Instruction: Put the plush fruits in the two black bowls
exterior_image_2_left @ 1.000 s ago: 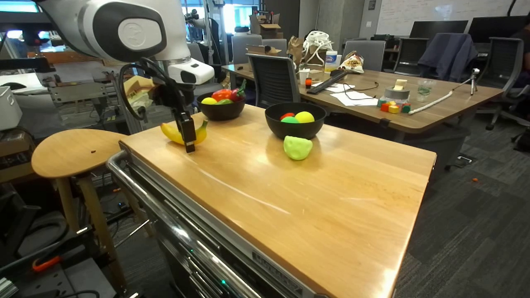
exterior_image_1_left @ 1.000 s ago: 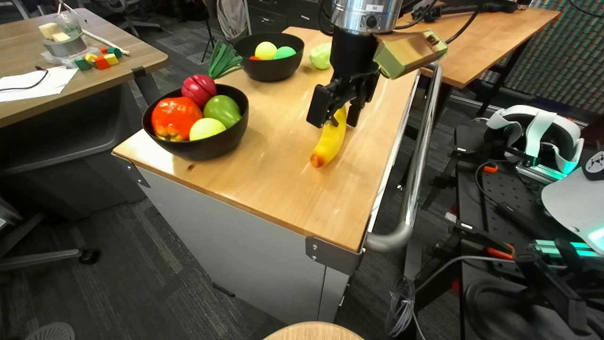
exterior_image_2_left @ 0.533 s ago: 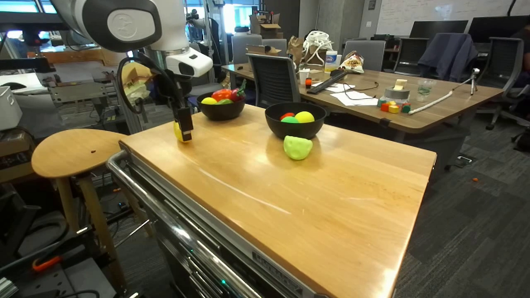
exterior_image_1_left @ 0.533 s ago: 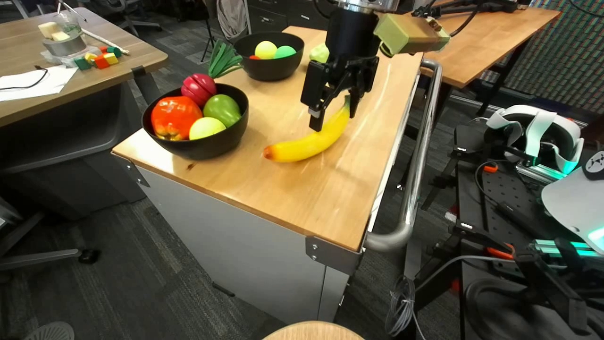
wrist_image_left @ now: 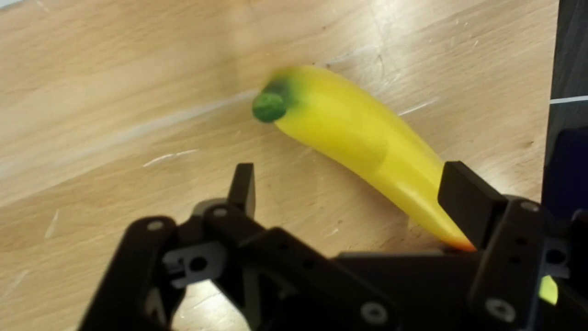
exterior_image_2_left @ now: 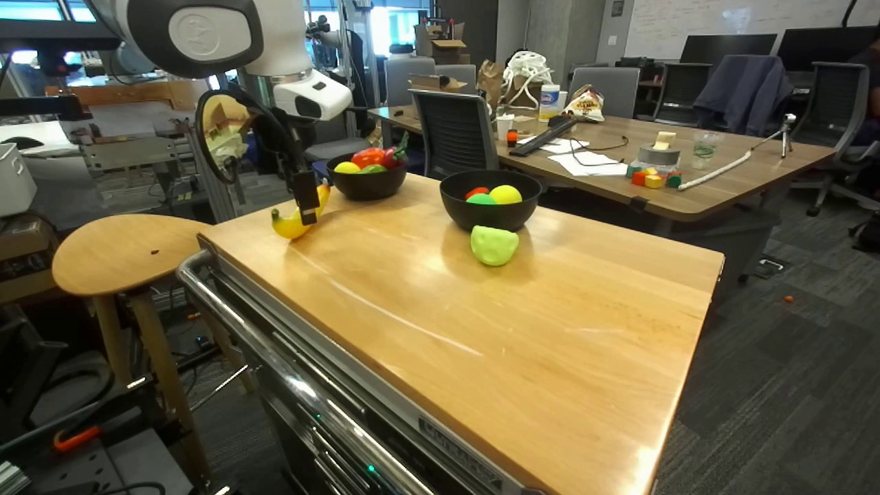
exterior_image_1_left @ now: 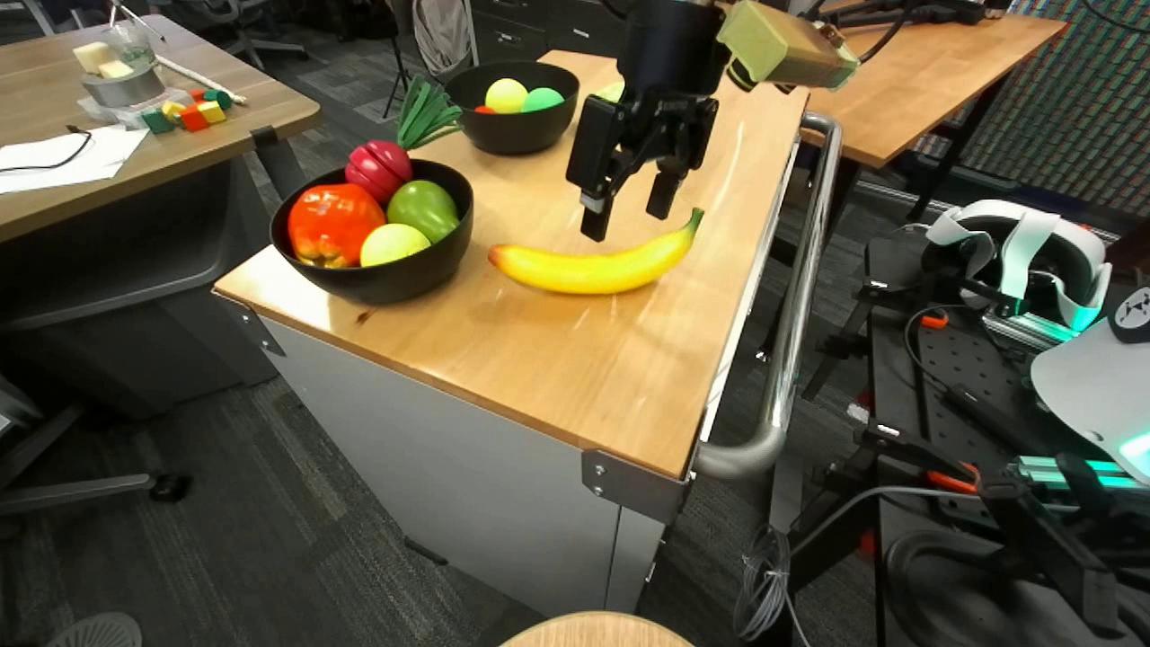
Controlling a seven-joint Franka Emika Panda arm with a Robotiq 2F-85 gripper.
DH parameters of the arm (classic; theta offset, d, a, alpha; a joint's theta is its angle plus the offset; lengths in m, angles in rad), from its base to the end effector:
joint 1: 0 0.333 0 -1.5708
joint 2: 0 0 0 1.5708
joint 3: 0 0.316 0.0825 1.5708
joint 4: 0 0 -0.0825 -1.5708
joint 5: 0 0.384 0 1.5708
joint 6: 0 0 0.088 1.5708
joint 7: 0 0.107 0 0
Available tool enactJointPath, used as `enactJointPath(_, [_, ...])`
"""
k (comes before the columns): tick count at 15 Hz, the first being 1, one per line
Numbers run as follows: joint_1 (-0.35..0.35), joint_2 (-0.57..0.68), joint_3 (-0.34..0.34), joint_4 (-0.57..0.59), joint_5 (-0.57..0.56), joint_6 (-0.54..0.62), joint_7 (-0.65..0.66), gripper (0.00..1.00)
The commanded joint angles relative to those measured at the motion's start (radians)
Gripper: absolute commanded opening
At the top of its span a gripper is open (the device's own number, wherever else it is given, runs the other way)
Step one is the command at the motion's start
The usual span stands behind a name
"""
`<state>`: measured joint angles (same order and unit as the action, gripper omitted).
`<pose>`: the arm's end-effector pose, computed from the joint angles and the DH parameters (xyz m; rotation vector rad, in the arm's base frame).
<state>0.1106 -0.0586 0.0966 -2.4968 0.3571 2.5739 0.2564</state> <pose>0.4671 0.0921 0.3189 -2.8665 0.4892 -0.1220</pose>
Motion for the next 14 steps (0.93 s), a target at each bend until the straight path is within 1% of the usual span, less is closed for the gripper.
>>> enactJointPath(1, [0.011, 0.005, 0.004, 0.016, 0.047, 0.009, -0.097, 1.00])
enactJointPath(3, [0.012, 0.011, 0.000, 0.018, 0.057, 0.015, -0.172, 1.00])
enactJointPath(4, [0.013, 0.018, -0.004, 0.026, 0.073, 0.000, -0.239, 1.00])
enactJointPath(5, [0.012, 0.029, -0.005, 0.028, 0.062, 0.011, -0.292, 1.00])
enactJointPath(10, [0.002, 0.132, 0.000, 0.066, 0.003, 0.019, -0.437, 1.00])
enactJointPath(11, [0.000, 0.161, 0.003, 0.078, -0.019, 0.022, -0.446, 0.90])
enactJointPath(12, [-0.002, 0.186, 0.005, 0.089, -0.035, 0.023, -0.454, 0.74])
enactJointPath(13, [-0.003, 0.209, 0.006, 0.099, -0.063, 0.027, -0.449, 0.68])
enactJointPath(14, [-0.006, 0.225, 0.006, 0.109, -0.090, 0.028, -0.445, 0.58])
